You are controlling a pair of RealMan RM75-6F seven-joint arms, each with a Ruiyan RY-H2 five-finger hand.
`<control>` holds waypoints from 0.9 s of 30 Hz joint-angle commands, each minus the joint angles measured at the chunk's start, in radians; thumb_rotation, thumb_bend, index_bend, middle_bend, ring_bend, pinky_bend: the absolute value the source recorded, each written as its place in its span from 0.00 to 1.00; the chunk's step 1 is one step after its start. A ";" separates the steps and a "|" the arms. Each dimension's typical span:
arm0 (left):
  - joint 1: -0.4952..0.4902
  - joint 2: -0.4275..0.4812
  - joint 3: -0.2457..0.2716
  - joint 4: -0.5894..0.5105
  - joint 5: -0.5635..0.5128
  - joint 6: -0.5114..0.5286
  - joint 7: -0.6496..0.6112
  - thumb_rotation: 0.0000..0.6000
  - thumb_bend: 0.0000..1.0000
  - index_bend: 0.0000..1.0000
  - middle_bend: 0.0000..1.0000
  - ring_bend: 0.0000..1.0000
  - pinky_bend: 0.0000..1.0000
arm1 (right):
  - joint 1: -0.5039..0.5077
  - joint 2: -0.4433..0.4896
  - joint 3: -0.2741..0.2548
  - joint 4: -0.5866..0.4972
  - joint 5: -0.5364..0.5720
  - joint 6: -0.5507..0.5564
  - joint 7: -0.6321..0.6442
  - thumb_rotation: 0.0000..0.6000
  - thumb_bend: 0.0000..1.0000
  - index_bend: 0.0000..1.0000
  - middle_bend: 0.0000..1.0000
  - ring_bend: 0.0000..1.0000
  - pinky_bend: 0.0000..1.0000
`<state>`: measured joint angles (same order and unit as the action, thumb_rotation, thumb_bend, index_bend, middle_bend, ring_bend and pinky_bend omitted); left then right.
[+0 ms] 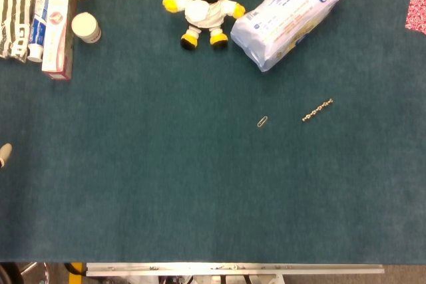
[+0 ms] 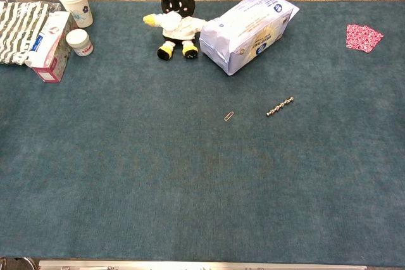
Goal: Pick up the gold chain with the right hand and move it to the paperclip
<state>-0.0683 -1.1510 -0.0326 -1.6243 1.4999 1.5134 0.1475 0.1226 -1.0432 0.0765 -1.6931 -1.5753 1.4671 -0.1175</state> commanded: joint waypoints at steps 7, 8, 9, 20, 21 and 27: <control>-0.011 -0.005 -0.009 -0.006 -0.002 -0.008 0.013 1.00 0.18 0.00 0.10 0.04 0.00 | 0.093 -0.001 0.028 -0.023 -0.001 -0.111 -0.056 1.00 0.18 0.29 0.72 0.81 1.00; -0.012 -0.006 -0.010 -0.007 -0.003 -0.010 0.014 1.00 0.18 0.00 0.10 0.04 0.00 | 0.103 -0.003 0.028 -0.026 0.006 -0.130 -0.065 1.00 0.18 0.32 0.75 0.85 1.00; -0.013 -0.006 -0.010 -0.007 -0.003 -0.011 0.016 1.00 0.18 0.00 0.10 0.04 0.00 | 0.112 -0.006 0.028 -0.027 0.013 -0.147 -0.074 1.00 0.19 0.34 0.76 0.87 1.00; -0.015 -0.008 -0.010 -0.002 -0.021 -0.026 0.021 1.00 0.18 0.00 0.10 0.04 0.00 | 0.206 -0.109 0.022 -0.011 0.095 -0.316 -0.185 1.00 0.24 0.52 0.90 1.00 1.00; -0.016 -0.009 -0.011 0.000 -0.023 -0.029 0.019 1.00 0.18 0.00 0.10 0.04 0.00 | 0.218 -0.123 0.022 -0.004 0.105 -0.333 -0.201 1.00 0.24 0.52 0.90 1.00 1.00; -0.020 -0.013 -0.011 0.012 -0.029 -0.037 0.009 1.00 0.18 0.00 0.10 0.04 0.00 | 0.267 -0.188 0.028 0.029 0.156 -0.398 -0.248 1.00 0.24 0.52 0.90 1.00 1.00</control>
<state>-0.0875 -1.1634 -0.0439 -1.6131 1.4716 1.4776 0.1570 0.3823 -1.2222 0.1029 -1.6713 -1.4268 1.0778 -0.3577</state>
